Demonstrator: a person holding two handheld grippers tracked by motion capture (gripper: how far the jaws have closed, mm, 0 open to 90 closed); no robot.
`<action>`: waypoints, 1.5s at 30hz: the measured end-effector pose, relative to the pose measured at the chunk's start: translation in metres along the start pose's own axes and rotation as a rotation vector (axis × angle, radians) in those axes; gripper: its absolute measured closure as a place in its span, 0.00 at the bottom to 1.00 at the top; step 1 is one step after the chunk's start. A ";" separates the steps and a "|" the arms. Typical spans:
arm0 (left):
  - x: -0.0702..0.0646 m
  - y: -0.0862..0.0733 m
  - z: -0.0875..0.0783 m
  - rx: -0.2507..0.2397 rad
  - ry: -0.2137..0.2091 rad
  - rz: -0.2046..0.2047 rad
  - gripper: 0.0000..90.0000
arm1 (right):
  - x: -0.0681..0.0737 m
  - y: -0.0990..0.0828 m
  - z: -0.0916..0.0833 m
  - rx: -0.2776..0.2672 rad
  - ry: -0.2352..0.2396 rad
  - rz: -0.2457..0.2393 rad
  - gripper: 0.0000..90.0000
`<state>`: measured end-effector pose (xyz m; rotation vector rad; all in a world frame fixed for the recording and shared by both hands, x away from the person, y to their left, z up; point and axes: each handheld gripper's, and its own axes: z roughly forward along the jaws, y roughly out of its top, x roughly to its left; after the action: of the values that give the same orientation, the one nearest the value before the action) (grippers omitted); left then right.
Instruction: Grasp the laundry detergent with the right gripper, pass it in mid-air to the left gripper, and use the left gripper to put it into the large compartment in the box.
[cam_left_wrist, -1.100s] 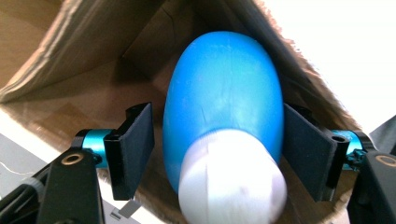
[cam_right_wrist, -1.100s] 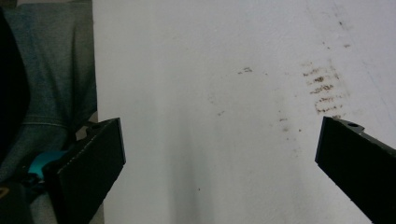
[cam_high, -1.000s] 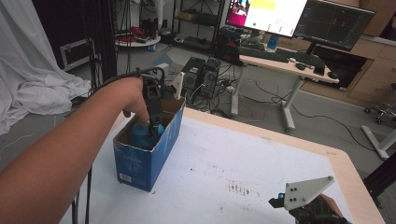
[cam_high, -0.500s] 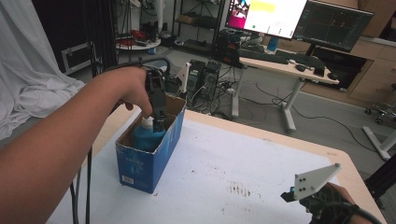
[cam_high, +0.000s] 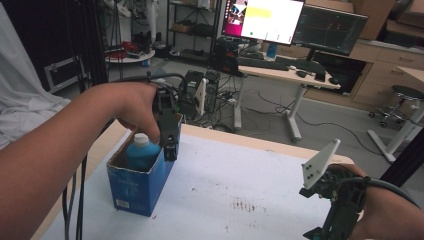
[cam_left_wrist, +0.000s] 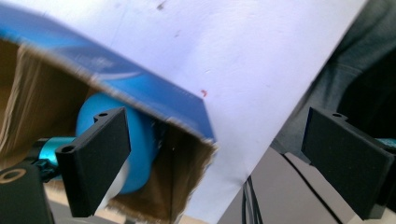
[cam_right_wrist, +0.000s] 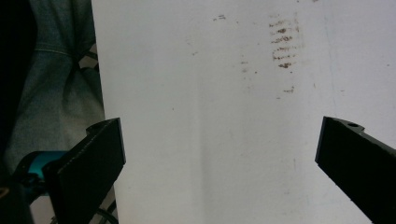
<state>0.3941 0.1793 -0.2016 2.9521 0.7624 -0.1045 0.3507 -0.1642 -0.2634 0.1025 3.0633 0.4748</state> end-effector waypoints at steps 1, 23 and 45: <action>-0.004 0.003 0.000 -0.003 -0.008 0.015 0.09 | -0.001 0.001 -0.003 0.004 0.004 -0.010 0.01; -0.060 0.050 0.012 0.019 -0.086 0.284 0.02 | -0.007 0.015 -0.038 0.131 0.055 -0.067 0.01; -0.057 0.057 0.032 0.060 -0.076 0.340 0.02 | -0.021 -0.004 -0.035 0.212 0.045 -0.017 0.01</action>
<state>0.3706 0.0984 -0.2239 3.0616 0.2455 -0.2155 0.3694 -0.1804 -0.2308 0.0723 3.1462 0.1525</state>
